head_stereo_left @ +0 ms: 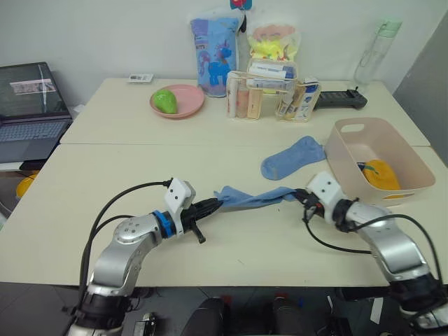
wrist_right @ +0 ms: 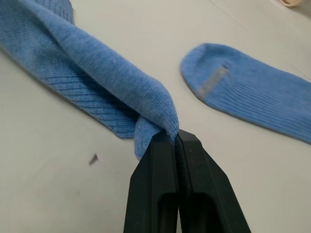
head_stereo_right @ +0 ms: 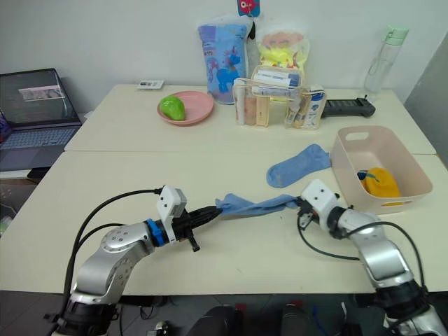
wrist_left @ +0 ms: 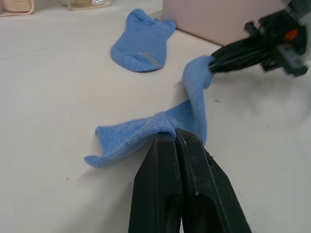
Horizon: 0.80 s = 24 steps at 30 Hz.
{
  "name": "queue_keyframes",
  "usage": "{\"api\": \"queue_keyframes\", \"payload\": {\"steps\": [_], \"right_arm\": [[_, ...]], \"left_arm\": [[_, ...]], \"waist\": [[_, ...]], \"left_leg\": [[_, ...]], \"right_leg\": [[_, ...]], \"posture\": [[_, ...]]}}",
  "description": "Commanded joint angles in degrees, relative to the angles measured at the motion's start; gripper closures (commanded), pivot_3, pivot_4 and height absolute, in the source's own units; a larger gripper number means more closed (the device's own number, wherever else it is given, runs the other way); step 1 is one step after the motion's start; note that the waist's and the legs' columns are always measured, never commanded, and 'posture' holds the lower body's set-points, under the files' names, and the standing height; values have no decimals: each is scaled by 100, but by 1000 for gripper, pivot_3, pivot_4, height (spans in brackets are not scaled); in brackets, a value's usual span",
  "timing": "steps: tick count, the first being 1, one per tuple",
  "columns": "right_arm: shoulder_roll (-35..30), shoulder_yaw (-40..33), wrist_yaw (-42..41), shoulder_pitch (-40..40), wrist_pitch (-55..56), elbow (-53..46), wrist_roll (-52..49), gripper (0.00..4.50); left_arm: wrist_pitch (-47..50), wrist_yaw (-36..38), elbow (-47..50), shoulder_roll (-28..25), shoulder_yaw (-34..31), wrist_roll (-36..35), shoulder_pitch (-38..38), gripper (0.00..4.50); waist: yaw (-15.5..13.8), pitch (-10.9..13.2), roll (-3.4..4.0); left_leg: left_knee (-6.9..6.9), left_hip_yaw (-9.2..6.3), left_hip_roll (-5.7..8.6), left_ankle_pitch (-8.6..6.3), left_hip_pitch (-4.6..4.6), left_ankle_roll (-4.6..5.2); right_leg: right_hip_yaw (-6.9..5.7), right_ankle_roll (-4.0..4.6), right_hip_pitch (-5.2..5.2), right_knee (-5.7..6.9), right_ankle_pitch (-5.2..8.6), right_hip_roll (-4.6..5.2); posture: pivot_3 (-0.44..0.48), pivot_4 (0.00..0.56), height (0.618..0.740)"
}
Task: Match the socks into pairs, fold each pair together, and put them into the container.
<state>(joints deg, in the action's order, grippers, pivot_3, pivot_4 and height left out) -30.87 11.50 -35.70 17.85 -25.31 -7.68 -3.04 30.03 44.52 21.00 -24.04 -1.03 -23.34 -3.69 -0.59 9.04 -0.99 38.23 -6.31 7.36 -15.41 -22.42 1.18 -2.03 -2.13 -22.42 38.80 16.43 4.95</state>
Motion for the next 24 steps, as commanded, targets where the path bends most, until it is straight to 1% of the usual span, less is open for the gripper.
{"api": "queue_keyframes", "payload": {"steps": [1,4,7,10,14,17,18,21,22,24], "right_arm": [[632,305,277,825,461,775,284,4500],[1122,255,583,1313,841,1466,409,4500],[1480,192,571,1552,1195,1893,318,4500],[1656,283,305,1643,1489,2138,267,4500],[1628,136,137,1568,1494,2050,210,3492],[1454,-27,247,1466,1539,1875,284,2358],[1396,-68,268,1428,1522,1804,298,2067],[1245,-155,252,1304,1398,1552,301,997],[1125,-212,217,1210,1331,1377,301,976],[917,-279,63,943,1074,883,207,976]], "left_arm": [[183,-733,1091,253,-123,-152,704,4474],[278,-970,1441,219,-96,-87,1205,4474],[497,-1135,1608,213,-160,-272,1454,4474],[648,-1011,1627,79,-199,-506,1498,3857],[847,-565,1626,-461,-309,-853,1519,2634],[1088,-177,1659,-933,-436,-1255,1518,1584],[1160,-58,1651,-1080,-476,-1356,1508,1305],[1257,150,1512,-1404,-603,-1584,1396,333],[1281,265,1363,-1531,-676,-1650,1244,47],[1088,381,823,-1682,-758,-1522,711,47]], "waist": [[91,0,0],[92,0,1],[53,0,2],[32,0,2],[56,1,6],[60,1,7],[60,1,7],[65,3,11],[55,3,11],[29,4,13]], "left_leg": [[-1,1,0,0,4,0],[-23,8,-7,2,30,-4],[-30,7,-10,3,40,-8],[-27,5,-6,3,40,-7],[-29,4,-7,3,41,-7],[-31,5,-7,3,42,-7],[-31,4,-7,3,42,-7],[-33,5,-7,3,43,-7],[-33,3,-7,2,42,-7],[-33,1,-7,2,42,-7]], "right_leg": [[1,0,1,0,0,0],[10,10,3,9,5,-5],[6,20,9,13,12,-8],[5,20,12,7,12,-7],[7,21,10,11,12,-8],[8,22,10,11,13,-8],[8,22,9,11,13,-8],[9,23,9,11,13,-8],[9,23,9,11,13,-8],[6,24,10,10,14,-8]], "posture": [[0,150,740],[0,150,740],[0,150,740],[0,150,740],[0,150,740],[0,150,740],[0,150,740],[0,150,740],[0,150,740],[0,150,740]]}}
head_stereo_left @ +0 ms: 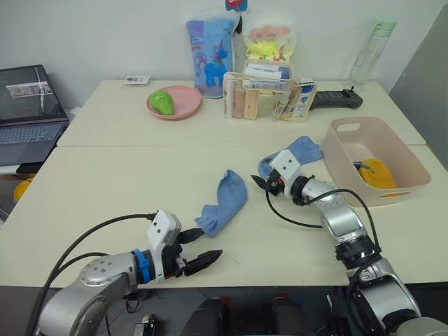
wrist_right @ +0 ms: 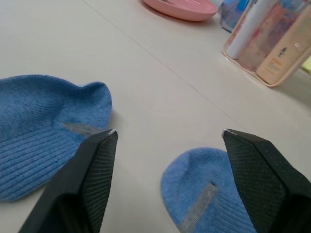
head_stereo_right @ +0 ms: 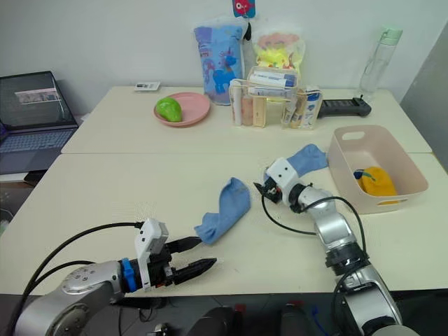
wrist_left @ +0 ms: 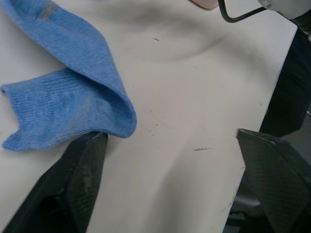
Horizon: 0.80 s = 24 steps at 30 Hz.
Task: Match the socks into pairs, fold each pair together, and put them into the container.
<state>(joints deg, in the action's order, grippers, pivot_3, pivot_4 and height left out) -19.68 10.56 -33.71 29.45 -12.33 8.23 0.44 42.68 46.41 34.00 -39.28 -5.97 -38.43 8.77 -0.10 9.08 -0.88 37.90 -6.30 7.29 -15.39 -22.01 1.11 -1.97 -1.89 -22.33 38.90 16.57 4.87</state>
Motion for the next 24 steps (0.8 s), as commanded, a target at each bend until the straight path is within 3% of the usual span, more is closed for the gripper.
{"api": "queue_keyframes", "payload": {"steps": [1,7,12,19,24], "right_arm": [[-252,-178,-207,-336,-361,-934,-203,976],[-454,151,-673,-893,-807,-1655,-378,976],[-606,206,-964,-1104,-1062,-2080,-590,976],[-826,94,-904,-1277,-1136,-2281,-527,976],[-886,70,-901,-1303,-1206,-2391,-584,976]], "left_arm": [[-302,213,-749,-183,-258,92,-801,47],[-1659,242,-2444,70,438,1315,-2457,47],[-1808,677,-3266,319,777,1423,-3287,47],[-1875,1165,-3455,150,939,1604,-3338,47],[-1386,1256,-3287,-89,464,1196,-3219,47]], "waist": [[-29,1,2],[-8,1,1],[22,2,-1],[27,2,-1],[28,3,-3]], "left_leg": [[0,-1,0,0,0,0],[0,-1,0,0,0,0],[0,0,1,-1,-3,-1],[0,-4,1,-1,-3,-1],[0,-6,1,-1,-3,-1]], "right_leg": [[-2,0,1,1,0,1],[-3,-1,1,-1,0,1],[-2,-1,-2,-2,-1,1],[-3,-2,-2,-3,0,1],[-3,-2,-2,-2,0,1]], "posture": [[0,150,740],[0,150,740],[0,150,740],[0,150,740],[0,150,740]]}}
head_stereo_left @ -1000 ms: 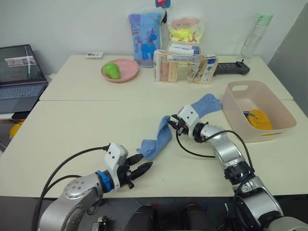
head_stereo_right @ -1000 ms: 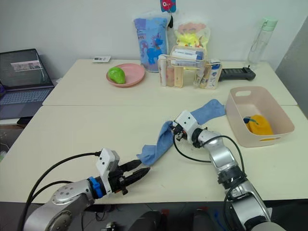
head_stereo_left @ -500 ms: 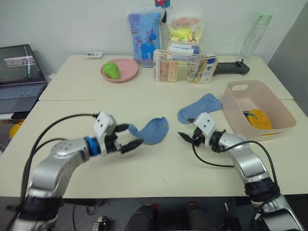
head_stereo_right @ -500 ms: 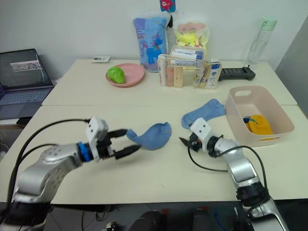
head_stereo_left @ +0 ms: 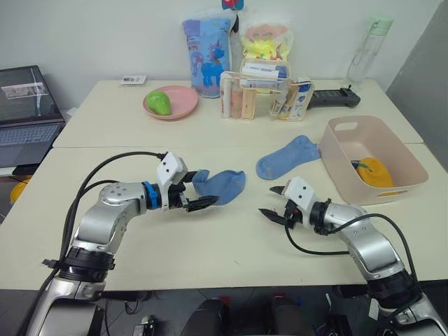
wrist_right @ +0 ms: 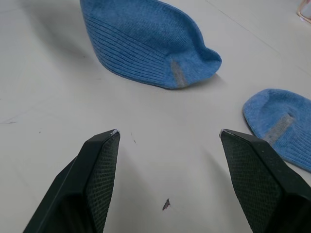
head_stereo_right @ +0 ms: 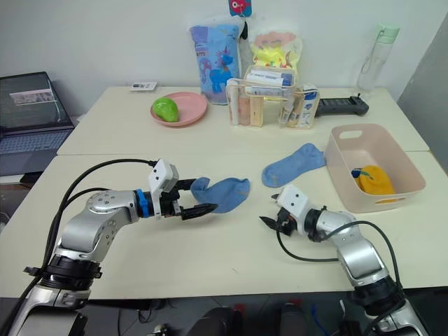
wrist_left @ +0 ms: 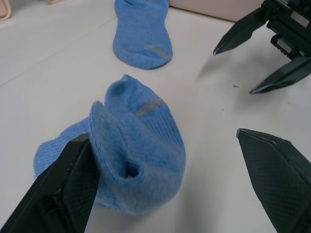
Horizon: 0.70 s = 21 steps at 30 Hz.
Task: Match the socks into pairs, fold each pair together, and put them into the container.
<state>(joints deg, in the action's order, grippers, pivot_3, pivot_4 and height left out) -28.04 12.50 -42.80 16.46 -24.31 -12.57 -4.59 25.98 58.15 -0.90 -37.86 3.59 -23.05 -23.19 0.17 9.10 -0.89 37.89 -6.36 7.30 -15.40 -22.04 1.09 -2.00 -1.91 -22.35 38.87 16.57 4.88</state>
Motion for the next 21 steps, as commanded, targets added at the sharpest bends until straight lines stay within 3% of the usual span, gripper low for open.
{"api": "queue_keyframes", "payload": {"steps": [1,7,11,17,21], "right_arm": [[-67,-135,1,-3,-25,-334,-95,976],[-224,-161,-113,16,-158,-512,-236,976],[-400,-164,-328,52,-279,-695,-400,976],[-637,-142,-560,110,-361,-824,-523,976],[-809,-248,-916,91,-724,-1318,-1039,976]], "left_arm": [[339,147,169,-353,-619,-402,-11,47],[10,593,-600,-1143,-1003,-166,233,47],[-777,795,-1005,-1200,-903,150,40,47],[-2077,1345,-1522,-1107,-177,932,-436,47],[-3841,1480,-2587,-968,560,1972,-994,47]], "waist": [[2,2,-3],[-1,2,-1],[-23,6,-3],[-73,8,-7],[-56,8,-7]], "left_leg": [[0,0,0,0,-1,0],[-1,-1,0,0,0,1],[-1,-2,0,-1,-1,1],[2,-4,4,-2,-8,3],[-2,-5,3,-1,-9,2]], "right_leg": [[0,0,-1,0,0,0],[0,0,-2,0,1,0],[-2,0,-2,-2,1,0],[-9,-2,1,-11,0,5],[-10,-1,-2,-8,0,4]], "posture": [[0,150,740],[0,150,740],[0,150,740],[0,150,740],[0,150,740]]}}
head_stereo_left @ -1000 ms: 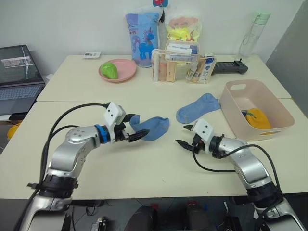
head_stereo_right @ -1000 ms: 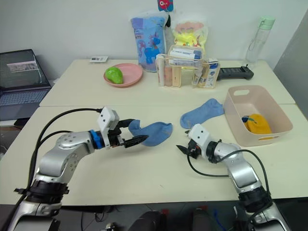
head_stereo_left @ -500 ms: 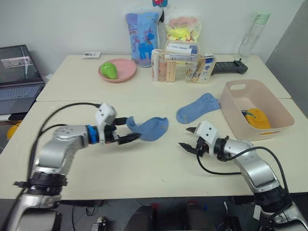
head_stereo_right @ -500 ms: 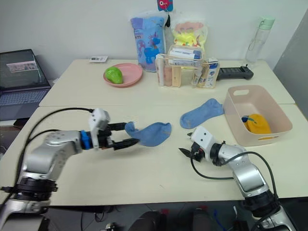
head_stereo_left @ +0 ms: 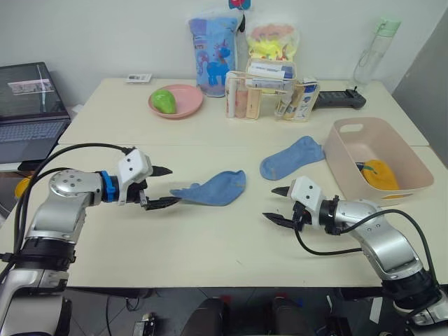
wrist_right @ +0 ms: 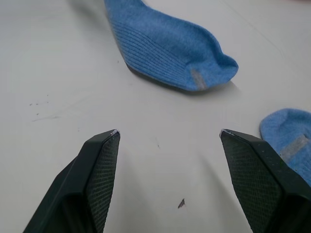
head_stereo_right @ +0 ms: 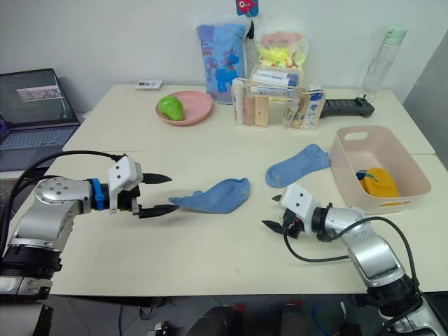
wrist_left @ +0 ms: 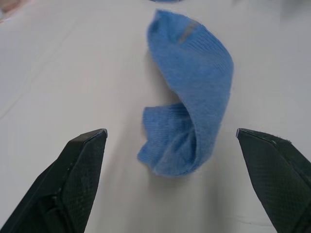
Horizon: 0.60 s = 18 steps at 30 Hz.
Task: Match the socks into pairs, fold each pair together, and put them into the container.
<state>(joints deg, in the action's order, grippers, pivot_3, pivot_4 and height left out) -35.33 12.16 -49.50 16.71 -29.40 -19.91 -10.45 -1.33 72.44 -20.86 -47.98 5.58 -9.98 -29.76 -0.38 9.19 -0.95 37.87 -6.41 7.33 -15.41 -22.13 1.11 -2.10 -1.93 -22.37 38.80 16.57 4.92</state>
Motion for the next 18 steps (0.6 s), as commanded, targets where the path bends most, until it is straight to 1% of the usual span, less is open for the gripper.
{"api": "queue_keyframes", "payload": {"steps": [1,2,3,5,9,13,14,17,18], "right_arm": [[-120,-244,-279,67,-305,-683,-545,976],[-145,-251,-279,85,-365,-726,-589,976],[-181,-245,-259,96,-391,-748,-582,976],[-232,-229,-223,116,-432,-769,-568,976],[-244,-255,-106,94,-483,-788,-574,976],[-257,-235,-67,79,-463,-789,-554,976],[-259,-220,-61,80,-431,-764,-528,976],[-238,-216,-39,93,-367,-690,-512,976],[-237,-219,-39,103,-347,-658,-515,976]], "left_arm": [[-1437,-70,-876,85,492,913,-469,47],[-1679,-156,-1116,117,567,1074,-575,47],[-1903,-359,-1368,203,605,1221,-693,223],[-2223,-469,-1685,341,609,1287,-826,656],[-2283,-167,-1732,341,564,1156,-725,1932],[-2198,-60,-1631,299,479,1063,-654,3251],[-2007,6,-1479,302,415,928,-564,3508],[-1119,322,-631,289,250,373,-137,4462],[-584,418,-196,295,194,78,31,4462]], "waist": [[-1,0,-1],[-2,0,-1],[10,2,-4],[14,4,-7],[39,4,-7],[48,4,-7],[49,3,-7],[63,3,-7],[70,3,-7]], "left_leg": [[0,-1,0,0,0,0],[1,-1,0,0,-1,0],[1,-1,0,0,-1,0],[2,-1,0,0,-2,1],[3,-1,0,-1,-7,1],[10,-2,1,0,-27,1],[12,-1,1,0,-32,1],[15,1,0,1,-53,0],[17,0,0,2,-66,0]], "right_leg": [[-1,0,0,0,0,0],[-1,0,0,0,0,0],[-1,0,1,0,0,0],[-1,-1,0,0,0,0],[-1,-2,-6,4,1,0],[-2,-2,-23,10,0,0],[-2,-3,-28,12,0,0],[1,-3,-53,17,0,0],[1,-2,-68,21,-1,0]], "posture": [[0,150,740],[0,150,740],[0,150,740],[0,150,740],[0,150,740],[0,150,740],[0,150,740],[0,150,740],[0,150,740]]}}
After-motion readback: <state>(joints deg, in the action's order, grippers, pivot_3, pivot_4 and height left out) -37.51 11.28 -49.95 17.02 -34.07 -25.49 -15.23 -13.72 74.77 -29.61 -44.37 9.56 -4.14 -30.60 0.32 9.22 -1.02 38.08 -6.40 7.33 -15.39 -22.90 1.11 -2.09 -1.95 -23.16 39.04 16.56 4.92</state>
